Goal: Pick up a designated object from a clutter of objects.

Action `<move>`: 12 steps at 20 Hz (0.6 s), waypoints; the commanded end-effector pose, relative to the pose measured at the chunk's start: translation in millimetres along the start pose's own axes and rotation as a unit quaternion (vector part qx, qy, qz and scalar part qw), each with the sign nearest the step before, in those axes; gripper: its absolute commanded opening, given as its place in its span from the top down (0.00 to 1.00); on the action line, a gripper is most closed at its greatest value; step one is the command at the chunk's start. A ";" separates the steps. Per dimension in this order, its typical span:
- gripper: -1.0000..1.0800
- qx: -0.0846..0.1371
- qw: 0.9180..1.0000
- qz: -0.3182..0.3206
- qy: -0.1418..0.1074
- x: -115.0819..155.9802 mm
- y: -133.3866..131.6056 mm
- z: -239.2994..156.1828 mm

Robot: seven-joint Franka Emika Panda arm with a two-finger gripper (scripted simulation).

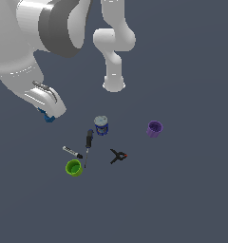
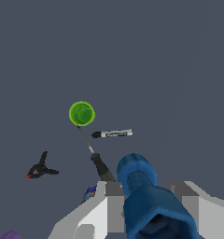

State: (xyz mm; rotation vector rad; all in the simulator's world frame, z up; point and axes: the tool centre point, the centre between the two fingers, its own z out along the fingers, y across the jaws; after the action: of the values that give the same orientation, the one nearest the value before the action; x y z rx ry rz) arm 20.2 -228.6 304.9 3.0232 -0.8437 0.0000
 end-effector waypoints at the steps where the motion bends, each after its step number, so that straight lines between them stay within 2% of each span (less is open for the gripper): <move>1: 1.00 0.000 1.000 0.000 0.000 9.4 -4.1 -15.5; 12: 1.00 0.001 1.000 -0.001 0.000 45.1 -19.0 -70.5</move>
State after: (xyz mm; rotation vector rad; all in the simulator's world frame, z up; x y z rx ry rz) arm 64.0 -234.8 368.5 3.0254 -0.8424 -0.0001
